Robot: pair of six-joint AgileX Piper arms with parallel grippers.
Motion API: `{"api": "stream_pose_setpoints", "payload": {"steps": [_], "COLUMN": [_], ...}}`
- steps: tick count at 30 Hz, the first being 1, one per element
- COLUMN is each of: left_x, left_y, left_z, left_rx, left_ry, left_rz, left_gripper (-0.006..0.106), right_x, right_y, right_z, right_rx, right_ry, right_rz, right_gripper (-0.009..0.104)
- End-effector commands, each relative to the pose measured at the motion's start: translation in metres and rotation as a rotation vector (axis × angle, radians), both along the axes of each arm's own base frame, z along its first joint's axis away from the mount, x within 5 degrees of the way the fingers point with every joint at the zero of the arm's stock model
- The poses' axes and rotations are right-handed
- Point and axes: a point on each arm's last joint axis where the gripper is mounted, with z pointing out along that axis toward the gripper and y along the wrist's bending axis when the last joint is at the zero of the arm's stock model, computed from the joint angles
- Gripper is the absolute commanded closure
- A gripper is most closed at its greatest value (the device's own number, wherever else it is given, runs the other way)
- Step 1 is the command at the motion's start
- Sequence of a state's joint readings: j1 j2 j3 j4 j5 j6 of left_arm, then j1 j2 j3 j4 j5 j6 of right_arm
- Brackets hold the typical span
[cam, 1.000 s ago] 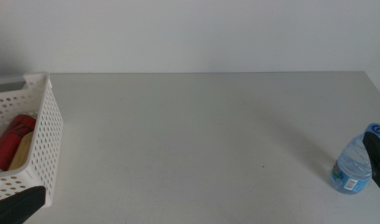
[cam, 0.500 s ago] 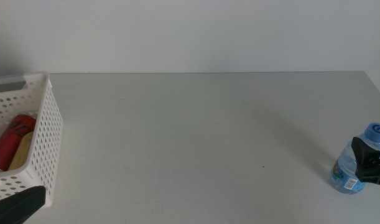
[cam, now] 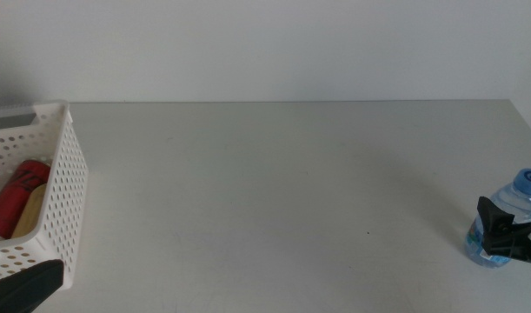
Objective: Use arms to grab the bottles and put them into the dustbin to the left of the table.
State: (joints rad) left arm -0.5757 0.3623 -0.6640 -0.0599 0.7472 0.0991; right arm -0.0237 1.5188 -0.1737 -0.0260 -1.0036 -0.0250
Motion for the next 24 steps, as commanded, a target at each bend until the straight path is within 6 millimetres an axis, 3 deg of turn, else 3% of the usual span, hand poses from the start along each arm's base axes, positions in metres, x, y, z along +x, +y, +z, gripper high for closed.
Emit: {"api": "stream_pose_setpoints", "payload": {"steps": [1,11,12,16,17,19,24], "left_x": [0.003,0.003,0.003,0.003,0.003,0.003,0.003], "left_y": [-0.002,-0.002,-0.002,-0.002,-0.002,-0.002,-0.002], "left_z": [0.013,0.013,0.013,0.013,0.013,0.013,0.013], "left_rx": [-0.059,-0.058,-0.058,-0.058,-0.058,-0.058,-0.058], "left_ry": [-0.061,-0.062,-0.062,-0.062,-0.062,-0.062,-0.062], "left_rz": [0.001,0.000,0.000,0.000,0.000,0.000,0.000], "left_gripper": [0.017,0.017,0.017,0.017,0.017,0.017,0.017], "right_x": [0.006,0.008,0.007,0.007,0.008,0.012,0.045], "right_y": [-0.002,-0.002,-0.001,0.010,0.014,0.023,0.059], "right_z": [0.009,-0.001,-0.002,-0.001,0.001,0.007,0.035], "right_rx": [-0.011,-0.010,-0.014,-0.047,-0.044,0.002,0.111], "right_ry": [-0.084,-0.036,-0.026,-0.040,-0.061,-0.104,-0.168], "right_rz": [-0.006,-0.005,0.003,0.133,0.179,0.262,0.410], "right_gripper": [0.001,0.003,0.015,0.087,0.097,0.096,0.096]}}
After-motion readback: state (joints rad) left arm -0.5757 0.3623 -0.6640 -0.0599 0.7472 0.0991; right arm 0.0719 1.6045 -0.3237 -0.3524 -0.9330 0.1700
